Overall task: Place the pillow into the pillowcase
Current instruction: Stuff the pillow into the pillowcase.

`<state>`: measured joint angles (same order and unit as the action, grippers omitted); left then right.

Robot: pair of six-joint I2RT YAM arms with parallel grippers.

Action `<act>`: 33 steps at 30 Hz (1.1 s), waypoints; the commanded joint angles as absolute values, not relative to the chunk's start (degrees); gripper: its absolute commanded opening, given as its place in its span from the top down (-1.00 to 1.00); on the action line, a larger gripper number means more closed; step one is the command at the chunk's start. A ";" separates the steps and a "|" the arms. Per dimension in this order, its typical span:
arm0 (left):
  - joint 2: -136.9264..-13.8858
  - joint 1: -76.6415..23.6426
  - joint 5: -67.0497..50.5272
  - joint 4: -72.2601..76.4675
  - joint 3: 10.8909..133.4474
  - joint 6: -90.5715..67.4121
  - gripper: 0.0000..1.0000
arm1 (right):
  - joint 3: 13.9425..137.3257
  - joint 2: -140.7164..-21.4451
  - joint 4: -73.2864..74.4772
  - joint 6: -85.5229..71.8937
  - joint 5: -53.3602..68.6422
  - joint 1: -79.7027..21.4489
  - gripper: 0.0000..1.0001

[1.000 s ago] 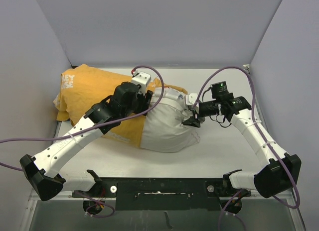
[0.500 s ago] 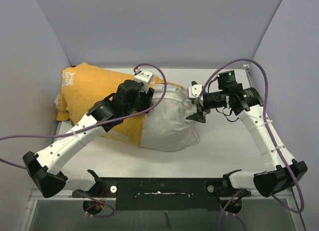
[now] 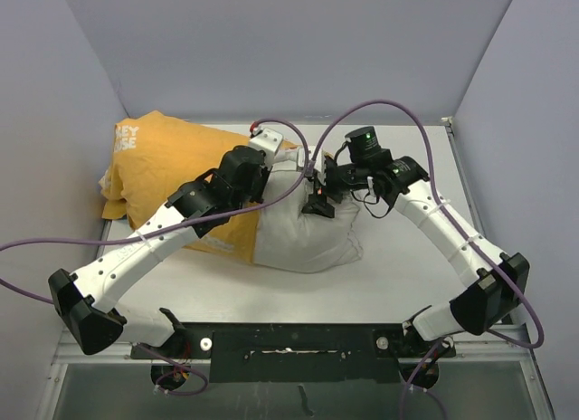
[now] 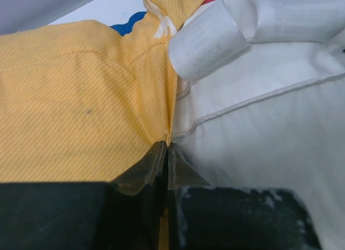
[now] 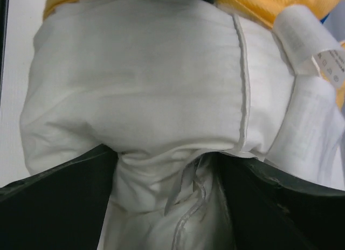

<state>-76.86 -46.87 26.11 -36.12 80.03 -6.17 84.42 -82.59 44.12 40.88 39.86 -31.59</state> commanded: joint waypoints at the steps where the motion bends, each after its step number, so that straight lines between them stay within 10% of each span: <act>1: -73.17 -46.88 18.77 -30.67 80.88 -4.32 1.00 | 78.22 -83.63 31.41 32.09 37.12 -31.78 -0.25; 5: -68.86 -44.99 4.69 -23.78 79.87 -8.05 1.00 | 71.54 -82.76 24.35 25.86 45.24 -30.11 0.86; 7: -68.23 -44.53 -0.93 -20.95 80.29 -10.40 1.00 | 70.87 -83.80 21.43 21.85 51.12 -29.19 1.00; 20: -74.21 -44.40 -18.67 -6.38 86.17 -22.68 1.00 | 77.31 -92.70 -16.08 -21.04 64.32 -29.44 1.00; 33: -76.65 -43.35 -24.65 20.84 70.43 -42.58 1.00 | 53.24 -98.06 -23.62 -13.86 38.50 -33.03 0.84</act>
<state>-75.35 -40.38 -9.28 -6.42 69.89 -30.30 55.24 -91.24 -21.30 -12.03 47.31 -30.61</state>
